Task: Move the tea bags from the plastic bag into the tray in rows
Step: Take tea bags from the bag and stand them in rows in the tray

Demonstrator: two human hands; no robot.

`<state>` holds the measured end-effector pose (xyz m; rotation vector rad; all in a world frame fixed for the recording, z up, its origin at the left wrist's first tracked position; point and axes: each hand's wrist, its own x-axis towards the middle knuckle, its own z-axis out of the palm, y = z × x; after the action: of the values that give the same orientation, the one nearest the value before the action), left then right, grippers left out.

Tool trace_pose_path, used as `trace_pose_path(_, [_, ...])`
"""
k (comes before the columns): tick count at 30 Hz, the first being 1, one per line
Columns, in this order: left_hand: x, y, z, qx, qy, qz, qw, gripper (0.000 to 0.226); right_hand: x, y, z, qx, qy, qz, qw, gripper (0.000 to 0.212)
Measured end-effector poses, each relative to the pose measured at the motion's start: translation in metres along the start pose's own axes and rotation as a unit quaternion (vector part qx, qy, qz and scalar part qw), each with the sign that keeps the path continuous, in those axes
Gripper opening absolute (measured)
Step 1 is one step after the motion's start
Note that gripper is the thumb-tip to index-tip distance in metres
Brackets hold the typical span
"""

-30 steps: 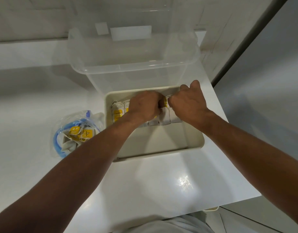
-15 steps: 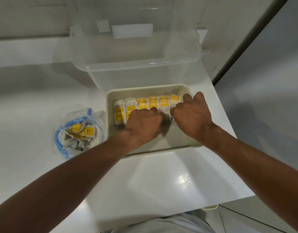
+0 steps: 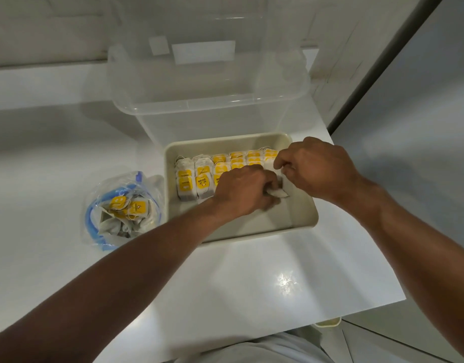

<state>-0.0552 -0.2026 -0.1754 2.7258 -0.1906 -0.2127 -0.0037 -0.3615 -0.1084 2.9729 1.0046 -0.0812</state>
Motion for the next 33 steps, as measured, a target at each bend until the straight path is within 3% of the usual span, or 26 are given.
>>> trace_pose_path(2, [0.008,0.001,0.001,-0.087,-0.002,-0.045,0.995,0.01,-0.002,0.002,-0.003,0.027,0.01,0.008,1.0,0.026])
trace_pose_path(5, [0.019,0.0,-0.005,-0.192,-0.018,-0.088,0.977,0.013,-0.005,0.004,-0.011,0.072,0.034,0.046,0.996,0.021])
trace_pose_path(8, [0.027,-0.001,-0.005,-0.043,0.016,-0.098,0.994,0.014,-0.009,-0.002,-0.017,0.007,0.022,0.063,0.998,0.026])
trace_pose_path(10, [0.03,-0.001,-0.001,0.024,0.04,-0.089,0.995,0.019,-0.012,-0.013,-0.015,-0.049,-0.034,0.057,0.997,0.029])
trace_pose_path(13, [0.034,0.0,0.0,0.042,0.042,-0.087,0.994,0.016,-0.02,-0.038,-0.002,-0.192,-0.079,-0.017,0.978,0.031])
trace_pose_path(15, [0.034,-0.003,0.001,0.023,0.045,-0.088,0.995,0.016,-0.02,-0.048,0.003,-0.256,-0.069,-0.056,0.963,0.02])
trace_pose_path(19, [0.028,-0.009,-0.006,0.007,0.064,-0.068,0.996,0.03,-0.019,-0.047,0.017,-0.261,-0.134,-0.097,0.951,0.019])
trace_pose_path(22, [0.006,-0.016,-0.019,0.143,0.044,0.023,0.988,0.032,-0.015,-0.042,0.019,-0.285,-0.121,-0.103,0.945,0.029])
trace_pose_path(25, [-0.024,-0.025,-0.014,0.261,-0.02,0.122,0.957,0.041,-0.013,-0.04,0.025,-0.274,-0.092,-0.107,0.952,0.02])
trace_pose_path(28, [-0.032,-0.028,-0.007,0.297,-0.042,0.107,0.948,0.052,-0.012,-0.04,0.029,-0.287,-0.093,-0.099,0.948,0.023])
trace_pose_path(33, [-0.031,-0.022,-0.013,0.311,-0.03,0.113,0.943,0.047,-0.011,-0.032,0.045,-0.254,-0.053,-0.118,0.958,0.013])
